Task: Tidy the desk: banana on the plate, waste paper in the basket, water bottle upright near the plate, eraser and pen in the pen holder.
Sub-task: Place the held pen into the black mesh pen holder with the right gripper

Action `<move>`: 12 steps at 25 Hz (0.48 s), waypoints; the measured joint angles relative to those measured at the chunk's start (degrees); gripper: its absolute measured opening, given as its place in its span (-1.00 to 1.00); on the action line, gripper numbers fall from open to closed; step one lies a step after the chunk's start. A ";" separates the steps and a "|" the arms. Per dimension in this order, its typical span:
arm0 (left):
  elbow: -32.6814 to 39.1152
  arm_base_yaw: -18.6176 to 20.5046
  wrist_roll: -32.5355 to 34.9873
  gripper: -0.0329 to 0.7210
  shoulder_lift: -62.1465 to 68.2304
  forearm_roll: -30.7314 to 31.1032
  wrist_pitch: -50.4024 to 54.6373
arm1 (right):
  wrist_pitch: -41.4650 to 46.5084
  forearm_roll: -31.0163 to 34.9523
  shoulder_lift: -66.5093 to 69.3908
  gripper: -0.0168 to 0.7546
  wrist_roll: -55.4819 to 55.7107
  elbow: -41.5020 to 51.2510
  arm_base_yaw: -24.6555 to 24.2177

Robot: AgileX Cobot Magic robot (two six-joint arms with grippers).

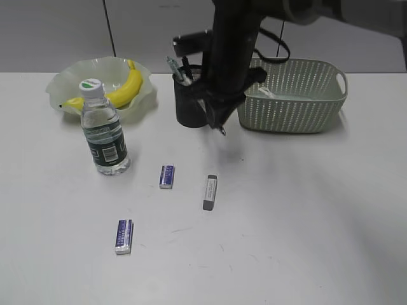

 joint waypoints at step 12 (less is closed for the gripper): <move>0.00 0.00 0.00 -0.22 0.00 0.10 0.00 | -14.05 -2.72 -5.30 -0.69 -2.13 -9.23 0.00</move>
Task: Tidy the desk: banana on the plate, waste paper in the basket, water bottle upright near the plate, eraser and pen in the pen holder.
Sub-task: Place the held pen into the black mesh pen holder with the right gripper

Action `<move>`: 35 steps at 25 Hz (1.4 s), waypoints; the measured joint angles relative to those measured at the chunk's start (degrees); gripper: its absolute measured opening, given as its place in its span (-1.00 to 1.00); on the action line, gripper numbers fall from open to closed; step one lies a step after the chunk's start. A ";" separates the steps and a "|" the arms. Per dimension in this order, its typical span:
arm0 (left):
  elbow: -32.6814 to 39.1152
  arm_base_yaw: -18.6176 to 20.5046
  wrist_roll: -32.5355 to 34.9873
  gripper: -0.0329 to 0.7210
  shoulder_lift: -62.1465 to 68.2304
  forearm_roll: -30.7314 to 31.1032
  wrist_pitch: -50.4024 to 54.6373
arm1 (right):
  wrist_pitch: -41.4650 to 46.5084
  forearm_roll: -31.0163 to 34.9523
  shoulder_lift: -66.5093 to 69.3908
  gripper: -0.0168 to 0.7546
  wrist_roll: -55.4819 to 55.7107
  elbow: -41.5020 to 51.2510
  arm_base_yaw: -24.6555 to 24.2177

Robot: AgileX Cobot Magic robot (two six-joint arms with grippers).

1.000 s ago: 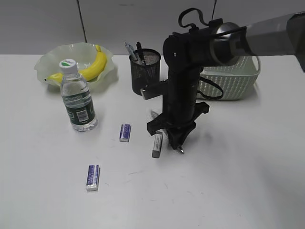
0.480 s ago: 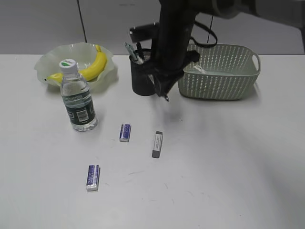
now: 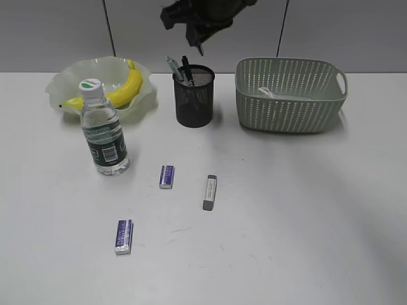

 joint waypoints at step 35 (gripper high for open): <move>0.00 0.00 0.00 -0.22 0.00 0.02 0.00 | -22.39 -15.99 16.52 -0.57 15.91 0.12 -1.62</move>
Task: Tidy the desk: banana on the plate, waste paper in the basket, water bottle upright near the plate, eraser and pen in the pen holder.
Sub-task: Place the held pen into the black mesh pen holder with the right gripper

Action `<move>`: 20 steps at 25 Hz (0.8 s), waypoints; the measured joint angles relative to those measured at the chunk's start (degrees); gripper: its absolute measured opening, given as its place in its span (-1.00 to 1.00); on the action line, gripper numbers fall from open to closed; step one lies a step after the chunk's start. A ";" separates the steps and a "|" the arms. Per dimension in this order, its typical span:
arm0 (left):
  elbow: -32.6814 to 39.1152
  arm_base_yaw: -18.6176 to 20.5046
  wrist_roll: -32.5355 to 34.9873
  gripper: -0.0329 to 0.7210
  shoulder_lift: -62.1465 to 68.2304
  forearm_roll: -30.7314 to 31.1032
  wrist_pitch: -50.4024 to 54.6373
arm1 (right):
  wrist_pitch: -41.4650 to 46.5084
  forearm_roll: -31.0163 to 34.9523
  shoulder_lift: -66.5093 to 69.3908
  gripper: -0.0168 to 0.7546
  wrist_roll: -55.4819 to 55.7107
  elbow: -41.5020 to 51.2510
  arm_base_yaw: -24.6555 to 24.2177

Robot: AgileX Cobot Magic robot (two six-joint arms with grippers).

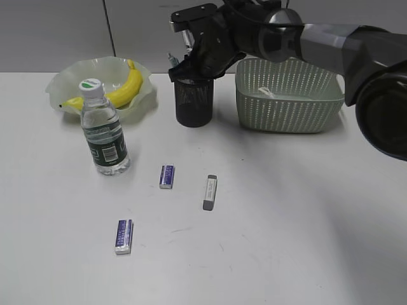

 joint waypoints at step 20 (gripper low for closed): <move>0.00 0.00 0.00 -0.22 0.00 0.00 0.00 | 2.48 -0.63 -3.36 0.08 0.12 0.00 0.00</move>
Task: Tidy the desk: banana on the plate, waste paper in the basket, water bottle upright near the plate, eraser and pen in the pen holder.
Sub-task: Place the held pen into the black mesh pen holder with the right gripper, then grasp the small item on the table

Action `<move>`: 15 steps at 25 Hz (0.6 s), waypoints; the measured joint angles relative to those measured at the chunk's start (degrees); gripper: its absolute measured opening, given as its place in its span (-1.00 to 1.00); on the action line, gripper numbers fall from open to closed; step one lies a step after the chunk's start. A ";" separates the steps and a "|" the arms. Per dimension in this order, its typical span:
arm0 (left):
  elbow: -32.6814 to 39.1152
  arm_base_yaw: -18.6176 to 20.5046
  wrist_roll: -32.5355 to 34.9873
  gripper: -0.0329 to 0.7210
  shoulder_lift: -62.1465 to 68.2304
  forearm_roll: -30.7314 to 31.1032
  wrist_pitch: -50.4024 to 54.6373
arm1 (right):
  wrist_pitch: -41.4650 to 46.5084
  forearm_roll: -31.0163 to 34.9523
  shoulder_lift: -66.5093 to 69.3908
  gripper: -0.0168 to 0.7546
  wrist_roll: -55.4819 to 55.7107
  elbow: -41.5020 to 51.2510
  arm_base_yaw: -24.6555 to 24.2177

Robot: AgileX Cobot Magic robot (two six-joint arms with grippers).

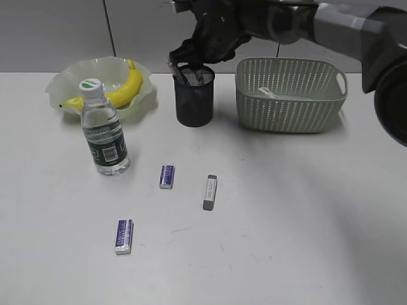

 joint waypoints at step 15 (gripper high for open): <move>0.00 0.00 0.00 -0.22 0.00 0.00 0.00 | 22.26 2.32 -12.63 0.09 -2.52 0.00 0.00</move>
